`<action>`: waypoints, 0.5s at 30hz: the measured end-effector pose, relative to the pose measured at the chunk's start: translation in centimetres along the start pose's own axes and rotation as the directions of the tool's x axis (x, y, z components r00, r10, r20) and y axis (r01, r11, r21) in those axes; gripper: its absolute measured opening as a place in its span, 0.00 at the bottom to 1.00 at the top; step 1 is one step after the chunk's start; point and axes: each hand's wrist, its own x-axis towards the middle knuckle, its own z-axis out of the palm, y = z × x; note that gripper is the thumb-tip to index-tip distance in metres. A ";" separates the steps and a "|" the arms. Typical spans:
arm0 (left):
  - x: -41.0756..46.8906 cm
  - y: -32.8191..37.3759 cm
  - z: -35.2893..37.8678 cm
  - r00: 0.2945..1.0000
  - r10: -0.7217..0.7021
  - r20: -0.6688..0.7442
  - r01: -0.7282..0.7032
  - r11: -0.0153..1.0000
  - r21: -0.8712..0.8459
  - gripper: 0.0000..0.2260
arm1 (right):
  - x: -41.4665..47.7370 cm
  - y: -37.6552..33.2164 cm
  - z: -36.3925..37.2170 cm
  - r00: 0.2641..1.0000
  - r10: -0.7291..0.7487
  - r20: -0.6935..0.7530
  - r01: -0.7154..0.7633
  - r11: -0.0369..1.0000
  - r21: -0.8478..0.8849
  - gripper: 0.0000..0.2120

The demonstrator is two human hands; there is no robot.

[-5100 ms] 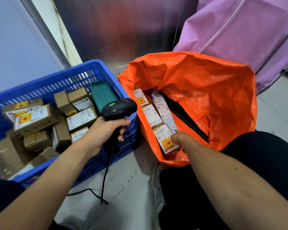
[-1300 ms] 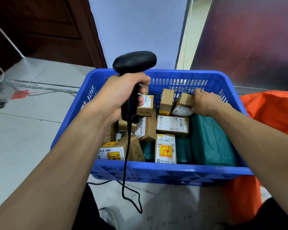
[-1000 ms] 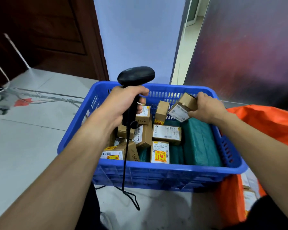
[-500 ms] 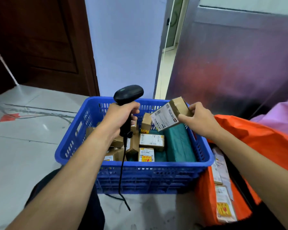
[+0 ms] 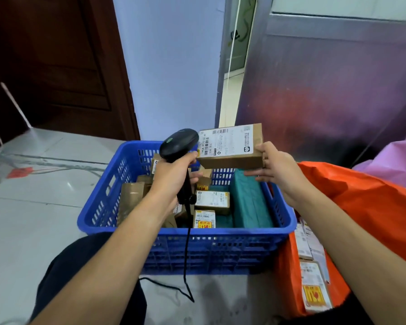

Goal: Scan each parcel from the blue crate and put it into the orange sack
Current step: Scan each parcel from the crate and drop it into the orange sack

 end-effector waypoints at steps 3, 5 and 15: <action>0.3 0.3 -0.3 0.999 0.020 -0.029 -0.020 1.000 -0.015 0.14 | -0.1 -0.5 -0.2 1.000 0.019 0.003 -0.019 0.998 0.054 0.12; 0.5 0.4 -0.4 0.999 0.019 -0.032 -0.019 1.000 -0.007 0.13 | 0.0 -0.5 -0.2 1.000 0.019 0.004 -0.019 0.998 0.062 0.13; 0.6 0.6 0.0 0.995 -0.085 0.055 0.087 0.996 -0.030 0.10 | 0.1 -0.4 -0.4 0.998 0.030 0.057 -0.034 0.997 0.073 0.18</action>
